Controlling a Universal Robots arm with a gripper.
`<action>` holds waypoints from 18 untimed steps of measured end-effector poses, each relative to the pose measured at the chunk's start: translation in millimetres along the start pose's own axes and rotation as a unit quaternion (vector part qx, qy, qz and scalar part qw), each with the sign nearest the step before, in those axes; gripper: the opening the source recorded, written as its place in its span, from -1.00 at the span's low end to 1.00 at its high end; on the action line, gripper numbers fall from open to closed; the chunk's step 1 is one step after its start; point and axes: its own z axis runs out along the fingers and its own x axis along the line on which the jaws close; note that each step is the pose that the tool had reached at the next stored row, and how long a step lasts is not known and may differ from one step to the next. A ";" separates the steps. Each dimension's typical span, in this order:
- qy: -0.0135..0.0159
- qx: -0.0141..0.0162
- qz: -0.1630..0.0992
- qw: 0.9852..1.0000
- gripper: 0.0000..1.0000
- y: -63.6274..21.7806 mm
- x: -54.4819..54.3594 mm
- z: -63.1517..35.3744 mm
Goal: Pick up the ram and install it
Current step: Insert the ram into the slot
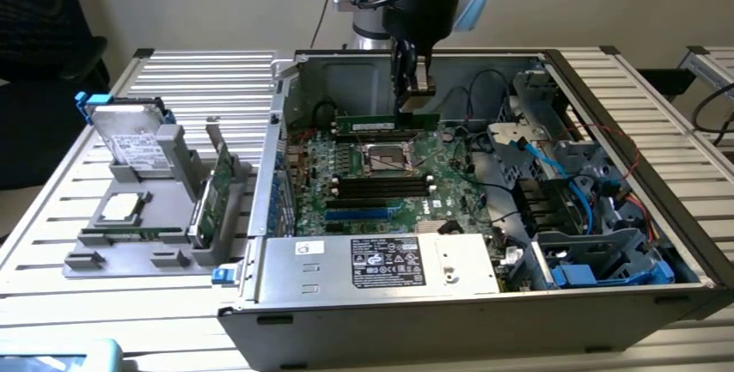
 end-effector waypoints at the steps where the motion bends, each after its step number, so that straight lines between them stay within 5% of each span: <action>1: 0.000 0.000 0.000 1.000 -0.74 0.0 -0.4 0.5; 18: 0.000 0.000 0.000 1.000 -0.74 -0.8 -4.5 24.8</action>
